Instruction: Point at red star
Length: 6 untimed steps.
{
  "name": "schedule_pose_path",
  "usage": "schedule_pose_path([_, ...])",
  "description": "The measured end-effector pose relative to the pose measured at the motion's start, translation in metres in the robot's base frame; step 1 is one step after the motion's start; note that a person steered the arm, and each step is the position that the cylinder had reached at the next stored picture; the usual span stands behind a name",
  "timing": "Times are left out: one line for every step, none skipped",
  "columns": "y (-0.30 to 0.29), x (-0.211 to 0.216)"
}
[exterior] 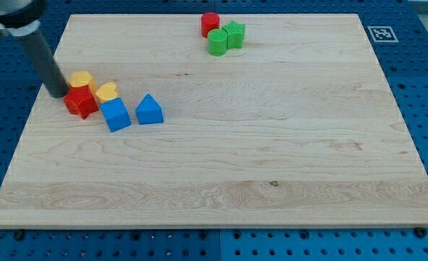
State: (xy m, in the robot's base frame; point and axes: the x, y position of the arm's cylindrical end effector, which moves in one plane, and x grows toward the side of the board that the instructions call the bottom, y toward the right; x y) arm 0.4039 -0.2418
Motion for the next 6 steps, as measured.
schedule_pose_path([0.038, 0.0])
schedule_pose_path([0.034, 0.001])
schedule_pose_path([-0.001, 0.006])
schedule_pose_path([-0.025, 0.023])
schedule_pose_path([-0.013, 0.063])
schedule_pose_path([-0.006, 0.079])
